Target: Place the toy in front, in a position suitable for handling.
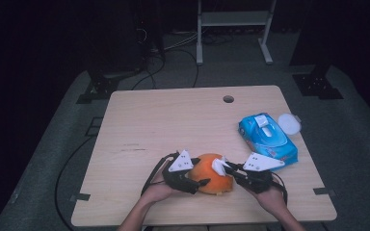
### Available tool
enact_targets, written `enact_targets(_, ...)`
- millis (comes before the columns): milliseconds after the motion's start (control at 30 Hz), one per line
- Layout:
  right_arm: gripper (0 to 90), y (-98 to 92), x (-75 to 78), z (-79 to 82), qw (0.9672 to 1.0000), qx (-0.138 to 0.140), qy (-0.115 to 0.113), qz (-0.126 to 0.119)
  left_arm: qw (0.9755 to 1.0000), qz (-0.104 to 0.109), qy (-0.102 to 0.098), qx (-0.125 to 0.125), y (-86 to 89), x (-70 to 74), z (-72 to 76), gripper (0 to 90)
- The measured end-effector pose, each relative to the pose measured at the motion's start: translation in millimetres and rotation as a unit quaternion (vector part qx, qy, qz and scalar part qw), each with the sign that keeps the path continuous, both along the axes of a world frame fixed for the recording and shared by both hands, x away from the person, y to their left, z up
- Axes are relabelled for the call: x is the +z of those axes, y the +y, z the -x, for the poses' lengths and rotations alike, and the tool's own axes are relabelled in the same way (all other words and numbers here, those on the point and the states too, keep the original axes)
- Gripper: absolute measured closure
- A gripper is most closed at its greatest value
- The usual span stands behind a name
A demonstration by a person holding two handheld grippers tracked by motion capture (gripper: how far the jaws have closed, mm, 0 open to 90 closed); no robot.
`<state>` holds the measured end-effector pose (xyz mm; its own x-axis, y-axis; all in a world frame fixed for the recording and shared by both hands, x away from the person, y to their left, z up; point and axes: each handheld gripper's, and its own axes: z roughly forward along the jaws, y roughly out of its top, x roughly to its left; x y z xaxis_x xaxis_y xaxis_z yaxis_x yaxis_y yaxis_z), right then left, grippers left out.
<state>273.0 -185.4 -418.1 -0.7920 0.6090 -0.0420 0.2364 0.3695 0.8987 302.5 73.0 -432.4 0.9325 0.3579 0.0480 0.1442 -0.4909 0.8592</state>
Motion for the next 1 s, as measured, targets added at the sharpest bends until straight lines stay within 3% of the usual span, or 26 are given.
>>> enact_targets(133,81.8,9.7,4.7,-0.4,0.9998,0.009,-0.013,0.008,0.9999,-0.006,-0.009,-0.003,-3.2,0.6,2.2,25.3)
enact_targets(333,81.8,-2.4,0.0,-7.4,0.9999,-0.007,-0.005,0.012,0.9999,0.002,-0.008,-0.013,-0.3,0.0,1.3,25.0)
enact_targets(433,81.7,-10.9,-4.3,-9.8,0.9998,-0.015,0.006,0.013,0.9995,0.024,0.017,-0.011,8.0,2.6,-3.1,18.9)
enact_targets(500,81.8,-14.8,-7.0,-10.1,0.9997,-0.018,0.01,0.01,0.9988,0.026,0.038,0.013,13.0,1.8,-8.6,11.4)
enact_targets(567,81.7,-16.9,-7.5,-10.2,0.9997,-0.02,0.012,0.01,0.997,0.024,0.072,0.012,14.1,-1.8,-14.1,9.2)
enact_targets(600,81.8,-17.9,-7.2,-10.7,0.9997,-0.019,0.012,0.01,0.9965,0.024,0.08,0.009,12.7,-3.2,-14.7,9.7)
enact_targets(633,81.8,-18.0,-7.0,-10.7,0.9997,-0.019,0.013,0.011,0.9966,0.023,0.08,0.0,11.0,-4.3,-13.6,13.2)
enact_targets(767,81.7,-13.9,-3.9,-7.2,0.9997,-0.02,0.005,0.013,0.9985,0.019,0.051,0.003,7.9,-4.0,-7.9,27.2)
enact_targets(1000,81.7,-9.4,-0.5,-7.5,0.9998,-0.012,-0.004,0.016,0.9991,0.011,0.041,0.004,6.0,-1.6,-5.2,27.9)
